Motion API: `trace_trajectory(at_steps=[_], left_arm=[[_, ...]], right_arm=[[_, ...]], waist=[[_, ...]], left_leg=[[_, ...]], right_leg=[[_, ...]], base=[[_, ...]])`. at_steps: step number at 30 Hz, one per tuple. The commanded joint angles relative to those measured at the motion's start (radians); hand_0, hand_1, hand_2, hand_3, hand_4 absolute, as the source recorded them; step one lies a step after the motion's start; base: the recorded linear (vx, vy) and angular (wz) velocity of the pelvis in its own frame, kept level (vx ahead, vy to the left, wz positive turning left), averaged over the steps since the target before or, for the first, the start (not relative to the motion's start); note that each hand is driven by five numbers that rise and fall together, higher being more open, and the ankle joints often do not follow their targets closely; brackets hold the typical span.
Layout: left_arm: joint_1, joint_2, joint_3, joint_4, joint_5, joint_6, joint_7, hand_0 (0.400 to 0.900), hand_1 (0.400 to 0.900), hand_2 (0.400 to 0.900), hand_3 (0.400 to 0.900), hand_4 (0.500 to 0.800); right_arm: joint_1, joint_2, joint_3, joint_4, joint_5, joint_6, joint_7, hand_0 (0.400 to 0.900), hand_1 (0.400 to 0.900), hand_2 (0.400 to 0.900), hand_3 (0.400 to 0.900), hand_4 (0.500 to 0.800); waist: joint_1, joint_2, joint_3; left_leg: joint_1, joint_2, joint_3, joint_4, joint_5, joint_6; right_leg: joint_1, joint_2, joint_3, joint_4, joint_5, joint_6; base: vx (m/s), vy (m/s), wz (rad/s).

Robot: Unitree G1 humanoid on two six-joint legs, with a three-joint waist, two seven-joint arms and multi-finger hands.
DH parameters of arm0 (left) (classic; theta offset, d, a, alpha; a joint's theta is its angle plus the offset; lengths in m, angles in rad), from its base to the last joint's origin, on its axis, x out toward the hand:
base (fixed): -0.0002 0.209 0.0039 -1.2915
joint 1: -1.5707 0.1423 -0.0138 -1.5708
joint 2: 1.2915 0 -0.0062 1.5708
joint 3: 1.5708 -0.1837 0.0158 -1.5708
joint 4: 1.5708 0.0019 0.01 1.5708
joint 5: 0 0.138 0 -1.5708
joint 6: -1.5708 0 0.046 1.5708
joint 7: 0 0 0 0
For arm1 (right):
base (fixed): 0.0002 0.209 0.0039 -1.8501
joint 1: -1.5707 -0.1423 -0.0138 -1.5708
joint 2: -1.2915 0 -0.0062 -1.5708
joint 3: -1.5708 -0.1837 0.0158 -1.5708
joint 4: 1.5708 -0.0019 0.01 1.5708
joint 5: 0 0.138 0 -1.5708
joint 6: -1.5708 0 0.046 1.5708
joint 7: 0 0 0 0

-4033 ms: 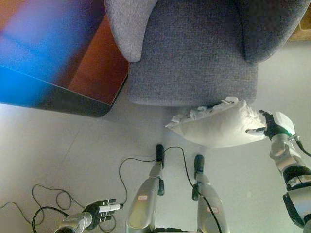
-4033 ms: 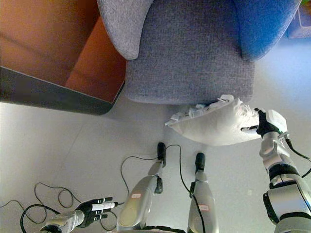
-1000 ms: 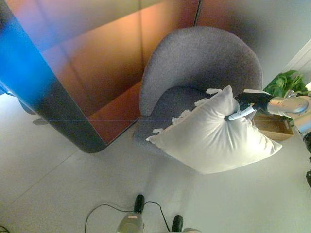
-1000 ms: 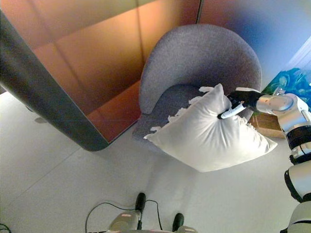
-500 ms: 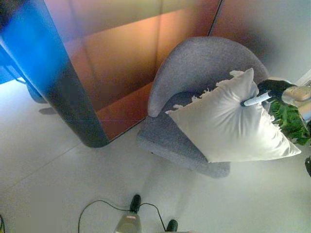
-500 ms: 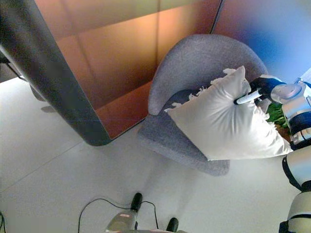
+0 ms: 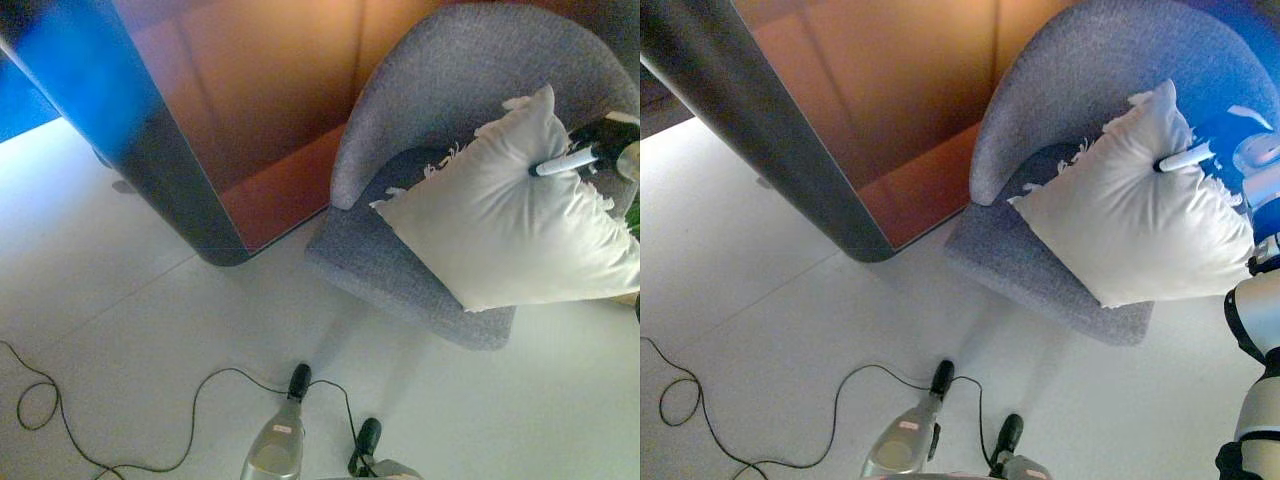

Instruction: Pick up the pillow and put it on the sofa.

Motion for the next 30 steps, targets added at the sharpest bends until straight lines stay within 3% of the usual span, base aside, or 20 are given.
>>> trace_trajectory(at_steps=[1,18,23,30], left_arm=[[0.022,0.051,-0.063,0.007,-0.027,0.0,0.016,0.9,0.9,0.9,0.9,0.8],[0.047,0.059,-0.057,0.0,-0.016,-0.022,-0.013,0.9,0.9,0.9,0.9,0.8],[0.062,0.063,-0.032,0.012,0.001,-0.035,-0.024,0.9,0.9,0.9,0.9,0.8],[0.075,0.045,0.004,0.026,-0.016,-0.056,-0.008,0.9,0.9,0.9,0.9,0.8]], right_arm=[[-0.235,-0.076,0.091,-0.009,-0.005,-0.021,-0.09,0.9,0.9,0.9,0.9,0.8],[-0.195,-0.158,0.061,0.021,0.016,-0.026,-0.1,0.9,0.9,0.9,0.9,0.8],[-0.038,-0.212,-0.069,-0.004,0.08,-0.088,-0.047,0.9,0.9,0.9,0.9,0.8],[0.397,-0.215,-0.392,-0.099,0.096,-0.226,-0.008,0.9,0.9,0.9,0.9,0.8]], waist=[[0.014,-0.05,-0.02],[-0.006,-0.053,-0.037],[-0.028,-0.059,-0.059],[-0.084,-0.043,-0.098]], left_leg=[[0.071,-0.005,0.042,-0.007,-0.137,-0.013],[0.085,0.0,0.061,-0.007,-0.146,-0.016],[0.108,0.002,0.076,-0.007,-0.154,-0.016],[0.154,0.005,0.108,-0.007,-0.169,-0.013]], right_leg=[[-0.061,-0.053,0.029,-0.002,0.074,0.053],[-0.057,-0.052,0.036,-0.002,0.072,0.057],[-0.041,-0.049,0.046,-0.002,0.069,0.059],[-0.012,-0.044,0.076,-0.002,0.063,0.06]], base=[[0.0,-0.03,0.04],[0.0,-0.002,-0.01],[0.01,-0.024,-0.11],[0.01,-0.008,-0.19]])
